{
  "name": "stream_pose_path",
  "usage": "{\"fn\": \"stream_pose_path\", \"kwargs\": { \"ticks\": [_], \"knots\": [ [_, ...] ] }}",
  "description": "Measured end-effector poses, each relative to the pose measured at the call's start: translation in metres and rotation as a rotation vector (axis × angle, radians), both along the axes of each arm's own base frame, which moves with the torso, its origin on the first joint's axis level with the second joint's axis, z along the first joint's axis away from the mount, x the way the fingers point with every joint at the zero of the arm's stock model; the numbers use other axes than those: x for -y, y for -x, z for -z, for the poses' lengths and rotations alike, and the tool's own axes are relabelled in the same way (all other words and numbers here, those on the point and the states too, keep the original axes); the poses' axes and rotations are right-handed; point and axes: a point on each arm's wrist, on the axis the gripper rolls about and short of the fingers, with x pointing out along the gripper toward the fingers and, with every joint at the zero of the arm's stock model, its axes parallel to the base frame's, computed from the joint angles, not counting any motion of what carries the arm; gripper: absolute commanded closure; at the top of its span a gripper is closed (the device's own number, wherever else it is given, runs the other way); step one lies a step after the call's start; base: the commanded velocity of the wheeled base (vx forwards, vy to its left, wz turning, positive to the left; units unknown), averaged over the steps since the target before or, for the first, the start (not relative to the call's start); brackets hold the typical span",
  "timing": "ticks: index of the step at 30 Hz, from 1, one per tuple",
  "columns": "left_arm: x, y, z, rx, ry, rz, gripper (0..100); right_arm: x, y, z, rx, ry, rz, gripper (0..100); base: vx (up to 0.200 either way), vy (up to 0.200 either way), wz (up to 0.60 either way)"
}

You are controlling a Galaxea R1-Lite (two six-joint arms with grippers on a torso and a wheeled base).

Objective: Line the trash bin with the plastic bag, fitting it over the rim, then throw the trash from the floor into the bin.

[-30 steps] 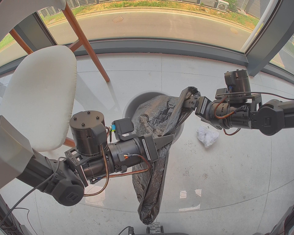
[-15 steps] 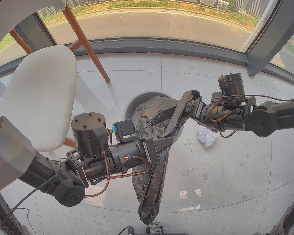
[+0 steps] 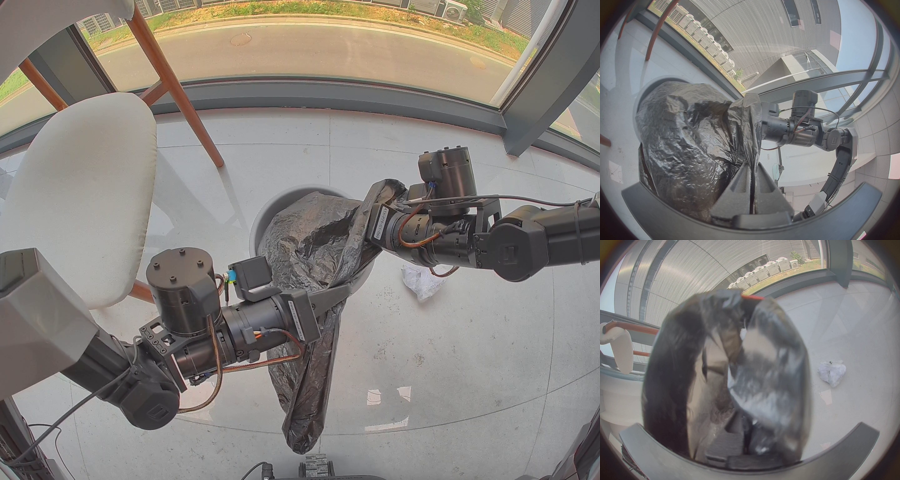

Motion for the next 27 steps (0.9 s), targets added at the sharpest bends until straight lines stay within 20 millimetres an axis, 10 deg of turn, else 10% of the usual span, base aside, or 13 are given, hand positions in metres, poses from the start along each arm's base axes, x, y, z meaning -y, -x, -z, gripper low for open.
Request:
{"fn": "stream_pose_path", "kwargs": {
  "ticks": [10,11,27],
  "knots": [
    [-0.010,-0.010,0.002,-0.008,-0.005,-0.041,100,0.001,-0.010,0.001,0.096,0.094,-0.052,100,0.000,0.000,0.00],
    [-0.010,-0.011,0.002,-0.007,-0.004,-0.042,0,0.000,-0.011,0.001,0.111,0.099,-0.057,100,0.000,0.000,0.00],
    [-0.009,-0.029,0.012,-0.015,-0.008,-0.070,0,-0.011,-0.028,0.023,0.243,0.206,-0.117,100,0.000,0.000,0.00]
  ]
}}
